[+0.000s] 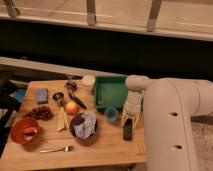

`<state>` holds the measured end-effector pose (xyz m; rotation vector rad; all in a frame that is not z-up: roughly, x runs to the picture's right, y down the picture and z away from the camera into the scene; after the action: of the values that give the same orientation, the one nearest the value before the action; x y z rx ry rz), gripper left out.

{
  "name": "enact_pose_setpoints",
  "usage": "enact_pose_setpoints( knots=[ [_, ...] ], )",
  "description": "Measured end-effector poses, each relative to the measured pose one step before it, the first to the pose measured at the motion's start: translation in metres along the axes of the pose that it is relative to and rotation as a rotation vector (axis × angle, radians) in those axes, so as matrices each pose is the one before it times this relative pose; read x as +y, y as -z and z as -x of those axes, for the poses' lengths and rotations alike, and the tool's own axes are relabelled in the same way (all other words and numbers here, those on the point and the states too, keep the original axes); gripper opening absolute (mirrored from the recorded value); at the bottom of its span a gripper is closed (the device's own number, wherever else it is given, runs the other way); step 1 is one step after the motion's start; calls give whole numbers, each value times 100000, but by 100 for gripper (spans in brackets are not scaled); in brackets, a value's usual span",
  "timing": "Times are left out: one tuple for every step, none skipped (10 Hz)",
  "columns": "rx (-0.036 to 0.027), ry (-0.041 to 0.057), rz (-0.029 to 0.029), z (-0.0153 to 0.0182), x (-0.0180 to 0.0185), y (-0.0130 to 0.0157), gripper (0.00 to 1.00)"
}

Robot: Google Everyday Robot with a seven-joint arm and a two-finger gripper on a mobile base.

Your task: Place eraser in metal cup

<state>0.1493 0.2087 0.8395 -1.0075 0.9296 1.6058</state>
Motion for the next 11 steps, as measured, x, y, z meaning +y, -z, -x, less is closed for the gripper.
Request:
enact_pose_setpoints(
  knots=[
    [25, -33, 348, -1, 46, -18, 17],
    [-147, -59, 252, -3, -11, -7, 9],
    [-1151, -1288, 658, -43, -286, 457, 2],
    [-1850, -2421, 950, -256, -800, 1069, 0],
    [-1998, -2043, 696, -258, -771, 1209, 0],
    [-3375, -2467, 478, -419, -1006, 1984, 0],
    [-4252, -2085, 272, -313, -917, 2541, 0],
    [-4724, -2009, -159, -15, -881, 2780, 0],
    [-3986, -847, -260, 313, -329, 2141, 0],
    [-6558, -539, -309, 893, -15, 3334, 0],
    [-5361, 421, -213, 842, 458, 2595, 0]
  ],
)
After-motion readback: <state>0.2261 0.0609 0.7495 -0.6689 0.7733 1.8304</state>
